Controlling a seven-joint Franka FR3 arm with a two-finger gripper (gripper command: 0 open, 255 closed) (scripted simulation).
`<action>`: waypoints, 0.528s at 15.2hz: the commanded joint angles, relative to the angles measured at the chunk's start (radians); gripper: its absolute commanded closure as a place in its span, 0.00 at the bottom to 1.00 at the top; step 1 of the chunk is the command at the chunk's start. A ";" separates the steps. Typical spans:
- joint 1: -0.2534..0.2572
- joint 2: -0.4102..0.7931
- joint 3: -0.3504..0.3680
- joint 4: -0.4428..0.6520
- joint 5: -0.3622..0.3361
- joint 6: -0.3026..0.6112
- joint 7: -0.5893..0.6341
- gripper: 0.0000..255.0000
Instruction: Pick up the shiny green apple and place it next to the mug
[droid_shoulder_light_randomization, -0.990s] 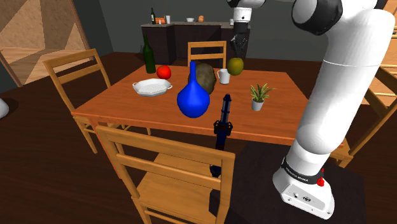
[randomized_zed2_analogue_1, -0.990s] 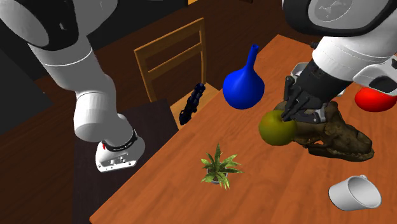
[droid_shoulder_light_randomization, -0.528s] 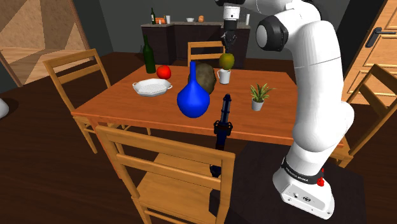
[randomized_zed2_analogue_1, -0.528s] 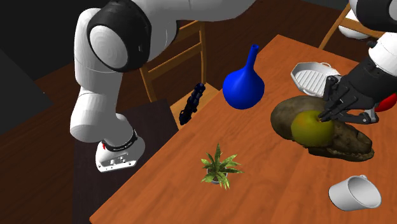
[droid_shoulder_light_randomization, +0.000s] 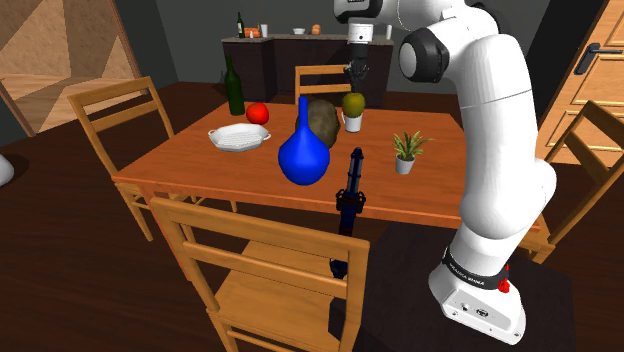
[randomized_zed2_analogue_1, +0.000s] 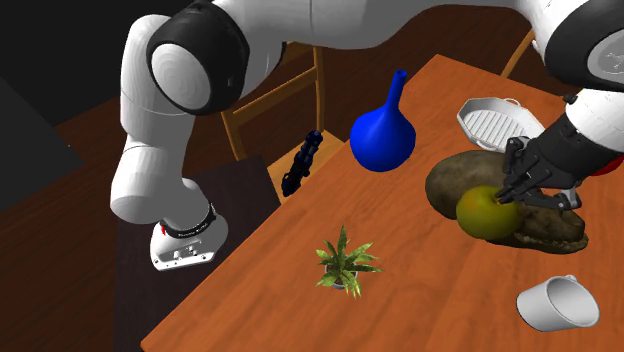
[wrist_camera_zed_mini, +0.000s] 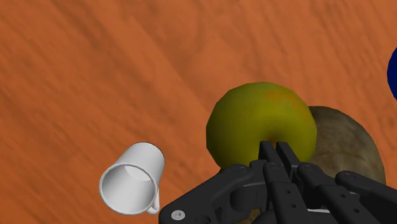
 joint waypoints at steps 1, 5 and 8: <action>0.008 -0.007 -0.001 -0.041 -0.003 0.034 -0.003 1.00; 0.022 -0.018 -0.001 -0.114 -0.007 0.095 -0.008 1.00; 0.030 -0.023 0.000 -0.161 -0.008 0.137 -0.012 1.00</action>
